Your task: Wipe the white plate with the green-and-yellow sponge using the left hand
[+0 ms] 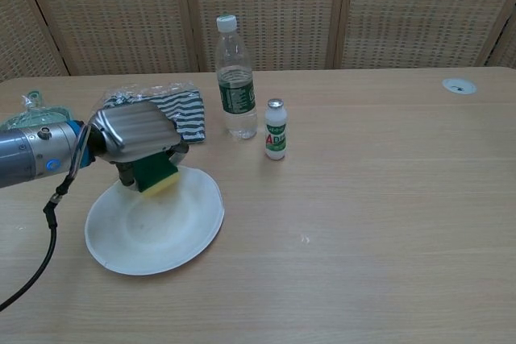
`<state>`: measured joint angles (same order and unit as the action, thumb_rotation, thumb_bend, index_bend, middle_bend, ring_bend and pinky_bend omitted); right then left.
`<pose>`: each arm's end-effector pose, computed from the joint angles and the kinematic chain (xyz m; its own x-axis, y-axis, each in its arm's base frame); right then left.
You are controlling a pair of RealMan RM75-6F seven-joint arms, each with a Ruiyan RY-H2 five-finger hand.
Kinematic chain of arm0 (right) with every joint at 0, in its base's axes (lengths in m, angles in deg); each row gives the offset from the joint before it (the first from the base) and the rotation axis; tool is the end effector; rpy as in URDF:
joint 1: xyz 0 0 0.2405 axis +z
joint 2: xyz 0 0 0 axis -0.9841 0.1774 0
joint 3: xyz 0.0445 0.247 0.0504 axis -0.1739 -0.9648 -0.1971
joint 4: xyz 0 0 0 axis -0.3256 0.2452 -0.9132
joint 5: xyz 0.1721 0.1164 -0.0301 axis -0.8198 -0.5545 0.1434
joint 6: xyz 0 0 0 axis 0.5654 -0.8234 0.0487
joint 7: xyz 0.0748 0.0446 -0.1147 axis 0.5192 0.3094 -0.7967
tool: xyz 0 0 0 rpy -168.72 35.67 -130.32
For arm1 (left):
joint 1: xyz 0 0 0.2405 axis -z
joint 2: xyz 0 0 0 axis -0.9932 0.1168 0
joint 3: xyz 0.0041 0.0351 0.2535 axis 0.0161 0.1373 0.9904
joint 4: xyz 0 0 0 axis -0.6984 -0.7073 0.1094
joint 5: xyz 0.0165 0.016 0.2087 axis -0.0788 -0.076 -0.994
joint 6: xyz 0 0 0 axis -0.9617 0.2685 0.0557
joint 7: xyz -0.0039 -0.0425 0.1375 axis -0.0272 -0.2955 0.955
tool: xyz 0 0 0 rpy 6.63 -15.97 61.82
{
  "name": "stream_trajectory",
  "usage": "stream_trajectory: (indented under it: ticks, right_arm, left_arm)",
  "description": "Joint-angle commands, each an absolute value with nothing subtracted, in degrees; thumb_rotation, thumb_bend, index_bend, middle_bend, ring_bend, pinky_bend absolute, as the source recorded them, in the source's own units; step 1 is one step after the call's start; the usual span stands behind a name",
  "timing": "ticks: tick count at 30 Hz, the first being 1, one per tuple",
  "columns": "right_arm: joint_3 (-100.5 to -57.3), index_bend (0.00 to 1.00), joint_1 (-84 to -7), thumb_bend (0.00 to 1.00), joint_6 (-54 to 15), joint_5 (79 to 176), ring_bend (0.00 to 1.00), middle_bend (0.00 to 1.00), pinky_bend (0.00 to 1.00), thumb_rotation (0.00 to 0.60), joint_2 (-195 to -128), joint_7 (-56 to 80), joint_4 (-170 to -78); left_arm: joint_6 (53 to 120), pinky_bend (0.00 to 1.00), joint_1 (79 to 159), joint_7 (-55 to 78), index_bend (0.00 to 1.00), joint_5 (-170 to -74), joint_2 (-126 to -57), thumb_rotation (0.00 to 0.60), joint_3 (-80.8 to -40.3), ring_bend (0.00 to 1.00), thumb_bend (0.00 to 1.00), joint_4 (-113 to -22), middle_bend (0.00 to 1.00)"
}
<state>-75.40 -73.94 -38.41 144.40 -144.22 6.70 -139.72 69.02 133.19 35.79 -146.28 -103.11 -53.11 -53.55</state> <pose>-0.3230 -0.2004 0.1657 0.4507 0.0326 0.8921 -0.8907 0.0832 0.4470 -0.1746 0.3748 -0.0544 0.8965 -0.0554 0.4395 0.2948 -0.6660 -0.6852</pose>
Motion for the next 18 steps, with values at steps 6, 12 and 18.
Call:
stream_trajectory:
  ticks: [6,12,18]
  right_arm:
    - [-75.1,0.0,-74.3,0.0,-39.3,145.3,0.0,0.0,0.0,0.6,-143.9,6.9,-140.4]
    - [-74.9,0.0,-74.5,0.0,-39.7,145.9,0.0,0.0,0.0,0.6,-143.6,7.2,-140.8]
    - [-74.7,0.0,-74.7,0.0,-39.9,146.3,0.0,0.0,0.0,0.6,-143.4,7.2,-141.1]
  left_arm:
    - [74.3,0.43,130.1,26.1,0.61,-144.2,-92.7,0.6,-55.7,0.32,0.19,-62.8,0.45]
    - [72.7,0.43,126.6,20.6,0.6,-141.6,-89.9,0.6,-53.5,0.32,0.19,-62.0,0.45]
    - [71.0,0.42,123.9,15.3,0.58,-140.5,-90.5,0.6,-51.6,0.32,0.19,-57.4,0.44]
